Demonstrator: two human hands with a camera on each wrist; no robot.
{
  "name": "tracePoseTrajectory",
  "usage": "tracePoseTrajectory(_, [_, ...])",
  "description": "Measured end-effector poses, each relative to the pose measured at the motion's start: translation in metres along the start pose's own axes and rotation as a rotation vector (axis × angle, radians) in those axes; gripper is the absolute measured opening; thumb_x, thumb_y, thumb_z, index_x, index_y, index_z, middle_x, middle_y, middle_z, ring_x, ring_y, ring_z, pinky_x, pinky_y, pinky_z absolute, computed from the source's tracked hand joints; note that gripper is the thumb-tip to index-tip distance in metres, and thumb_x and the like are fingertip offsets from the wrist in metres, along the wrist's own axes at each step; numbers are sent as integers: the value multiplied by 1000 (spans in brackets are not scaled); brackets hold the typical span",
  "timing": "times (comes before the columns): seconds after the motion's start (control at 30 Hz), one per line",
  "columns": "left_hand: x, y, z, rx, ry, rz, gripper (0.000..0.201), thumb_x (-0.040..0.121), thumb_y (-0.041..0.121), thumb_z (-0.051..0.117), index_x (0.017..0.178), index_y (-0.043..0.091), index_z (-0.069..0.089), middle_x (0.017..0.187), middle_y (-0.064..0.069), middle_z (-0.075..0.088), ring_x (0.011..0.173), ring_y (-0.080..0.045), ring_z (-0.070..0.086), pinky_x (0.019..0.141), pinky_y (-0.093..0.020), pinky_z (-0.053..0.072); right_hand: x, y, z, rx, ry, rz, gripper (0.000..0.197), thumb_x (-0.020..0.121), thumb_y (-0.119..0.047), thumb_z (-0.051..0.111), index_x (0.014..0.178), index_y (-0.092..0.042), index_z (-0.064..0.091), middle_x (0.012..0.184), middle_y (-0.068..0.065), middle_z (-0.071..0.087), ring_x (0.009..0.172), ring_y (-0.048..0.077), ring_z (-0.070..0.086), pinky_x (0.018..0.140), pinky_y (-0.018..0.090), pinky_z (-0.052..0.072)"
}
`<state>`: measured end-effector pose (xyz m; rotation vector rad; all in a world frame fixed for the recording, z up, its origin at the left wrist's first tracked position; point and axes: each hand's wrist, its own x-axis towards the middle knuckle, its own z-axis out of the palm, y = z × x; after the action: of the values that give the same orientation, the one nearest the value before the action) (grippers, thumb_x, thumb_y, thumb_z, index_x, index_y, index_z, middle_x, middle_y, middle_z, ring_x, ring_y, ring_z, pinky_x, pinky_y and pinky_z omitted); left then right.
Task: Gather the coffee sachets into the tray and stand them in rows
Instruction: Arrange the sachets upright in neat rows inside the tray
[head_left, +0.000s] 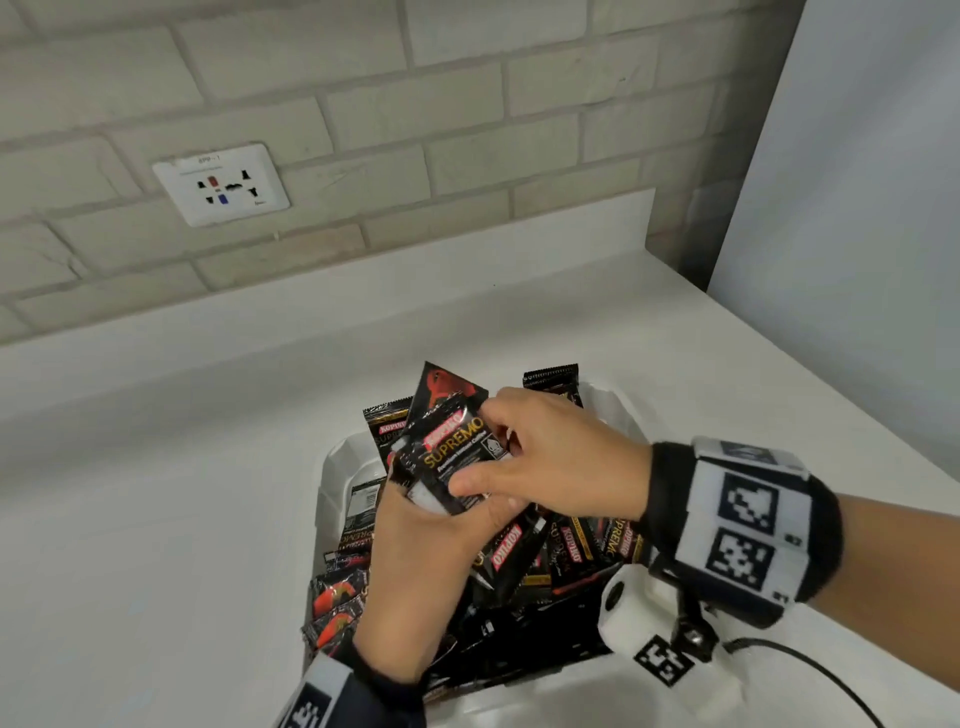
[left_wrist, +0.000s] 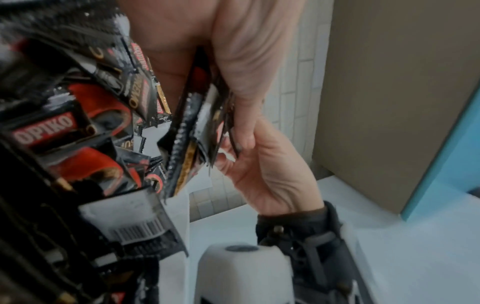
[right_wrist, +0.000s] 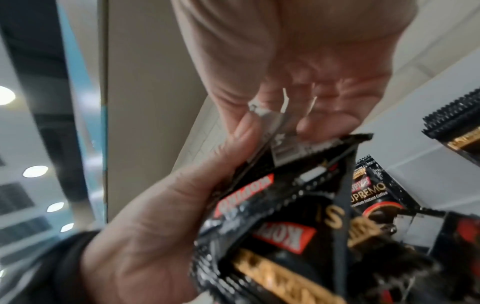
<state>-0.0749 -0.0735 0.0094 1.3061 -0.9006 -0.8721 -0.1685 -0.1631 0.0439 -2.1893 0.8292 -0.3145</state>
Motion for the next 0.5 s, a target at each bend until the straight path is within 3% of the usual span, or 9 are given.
tracePoseTrajectory(0.07, [-1,1,-2,-68,3,-35,34,56,10,74,82,32,73,87,-2,74,82,-19,71,70,-30,58,0,3,-4,173,-6,-5,22,83,-27,65,100,-14,60,99,0,67,89,11,63,85,31,50])
tracePoseTrajectory(0.17, [1,0,-5,-165,39,-94,33,59,14,72,90,25,71,94,-5,74,88,-23,70,80,-41,54,0,8,-10,473,64,58,31,85,-13,62,114,-15,54,110,3,65,99,16,63,92,36,49])
tracePoseTrajectory(0.3, [1,-4,-7,-205,81,-140,35,63,13,71,98,19,65,94,-6,74,89,-26,70,83,-43,52,-3,16,-12,992,99,188,28,85,1,56,111,-10,54,103,11,66,84,20,65,74,32,56])
tracePoseTrajectory(0.4, [2,-4,-7,-161,106,-110,27,61,14,73,86,23,71,89,-5,74,84,-24,71,79,-44,54,-7,22,-9,945,119,218,27,81,1,61,103,-12,56,96,8,67,80,18,66,75,32,55])
tracePoseTrajectory(0.5, [1,-3,-5,-108,66,-49,30,64,6,73,76,34,74,82,0,75,76,-19,72,64,-33,58,-10,22,2,747,129,194,34,77,-5,68,108,-15,56,102,4,67,94,17,65,88,34,52])
